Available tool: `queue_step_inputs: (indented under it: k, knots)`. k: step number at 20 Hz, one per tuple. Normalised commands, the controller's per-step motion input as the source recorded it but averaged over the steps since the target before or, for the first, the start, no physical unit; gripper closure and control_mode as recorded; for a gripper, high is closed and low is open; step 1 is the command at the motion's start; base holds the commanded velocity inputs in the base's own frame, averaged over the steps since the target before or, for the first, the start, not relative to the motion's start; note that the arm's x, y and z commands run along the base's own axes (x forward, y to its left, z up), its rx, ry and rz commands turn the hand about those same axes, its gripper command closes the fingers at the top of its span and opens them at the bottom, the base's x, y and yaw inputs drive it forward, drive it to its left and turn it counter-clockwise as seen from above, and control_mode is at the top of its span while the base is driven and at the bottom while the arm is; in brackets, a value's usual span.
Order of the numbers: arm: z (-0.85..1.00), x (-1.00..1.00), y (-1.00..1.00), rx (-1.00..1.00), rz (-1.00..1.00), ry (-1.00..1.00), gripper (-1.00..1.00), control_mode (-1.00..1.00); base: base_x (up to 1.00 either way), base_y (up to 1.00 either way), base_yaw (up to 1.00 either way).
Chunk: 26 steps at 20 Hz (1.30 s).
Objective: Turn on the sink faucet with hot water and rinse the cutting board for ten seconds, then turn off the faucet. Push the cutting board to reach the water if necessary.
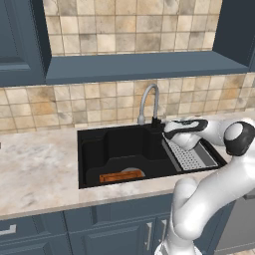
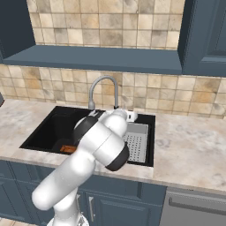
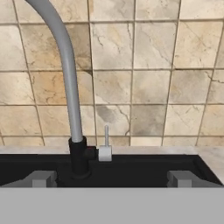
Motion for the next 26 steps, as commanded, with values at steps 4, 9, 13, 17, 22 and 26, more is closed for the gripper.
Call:
queue_step_inputs:
  k: [4,9,13,17,22,26]
  knots:
    - [-0.01,0.23,0.00,0.00,0.00,0.00,-1.00,-1.00,0.00,0.00,0.00]
    - [-0.02,0.12,0.00,0.00,0.00,0.00,-1.00,-1.00,0.00,0.00,0.00]
    - [0.00,0.02,0.00,0.00,0.00,0.00,-1.00,-1.00,0.00,0.00,0.00]
    - [0.00,0.00,-0.09,0.00,0.00,0.00,-1.00,-1.00,0.00,0.00,0.00]
    - [0.00,0.01,0.00,0.00,0.00,0.00,-1.00,-1.00,0.00,0.00,0.00]
    - [0.00,0.03,0.00,0.00,0.00,0.00,-1.00,-1.00,0.00,0.00,0.00]
